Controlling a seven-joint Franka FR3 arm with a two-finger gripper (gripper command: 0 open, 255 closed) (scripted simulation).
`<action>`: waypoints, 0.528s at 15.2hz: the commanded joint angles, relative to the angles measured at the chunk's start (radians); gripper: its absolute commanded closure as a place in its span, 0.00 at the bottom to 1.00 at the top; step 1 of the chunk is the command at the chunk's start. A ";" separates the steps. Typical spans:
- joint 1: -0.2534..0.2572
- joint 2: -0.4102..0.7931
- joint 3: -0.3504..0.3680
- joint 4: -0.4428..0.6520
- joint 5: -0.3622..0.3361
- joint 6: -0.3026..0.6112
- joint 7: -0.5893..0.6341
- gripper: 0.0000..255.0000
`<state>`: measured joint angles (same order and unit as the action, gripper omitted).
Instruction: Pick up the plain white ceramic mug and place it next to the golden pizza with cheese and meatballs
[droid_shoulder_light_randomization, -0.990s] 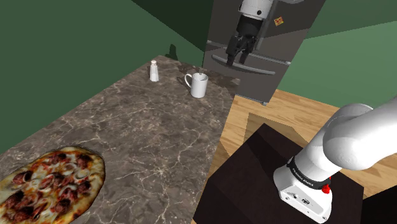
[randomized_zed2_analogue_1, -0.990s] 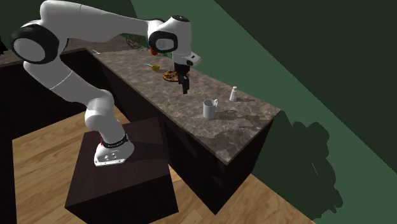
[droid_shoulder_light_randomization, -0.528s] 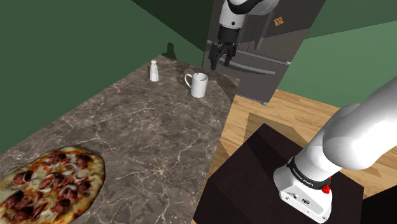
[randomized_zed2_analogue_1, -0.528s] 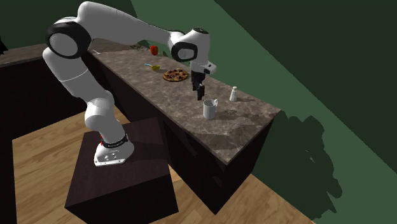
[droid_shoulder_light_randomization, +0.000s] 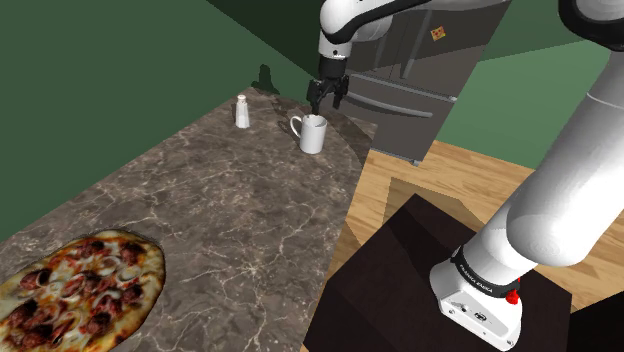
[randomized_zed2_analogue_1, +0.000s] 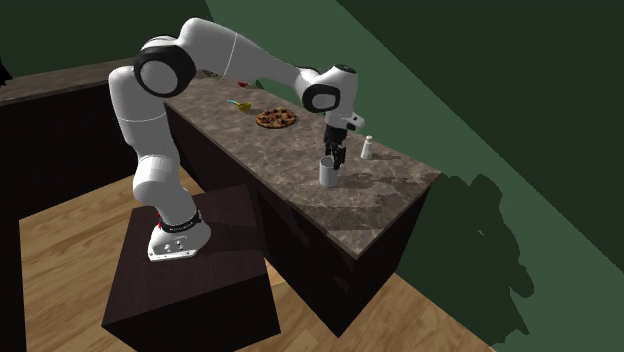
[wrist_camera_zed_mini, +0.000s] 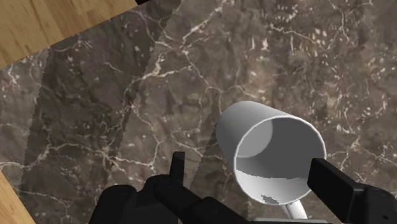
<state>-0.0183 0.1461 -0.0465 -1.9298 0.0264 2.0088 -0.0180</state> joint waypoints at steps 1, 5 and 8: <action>0.000 0.032 -0.001 0.014 -0.003 0.016 0.004 0.00; 0.000 0.049 0.000 -0.019 -0.002 0.067 0.003 0.00; 0.000 0.062 0.000 -0.039 -0.001 0.099 0.002 0.00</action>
<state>-0.0174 0.2066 -0.0460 -1.9619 0.0257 2.0989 -0.0149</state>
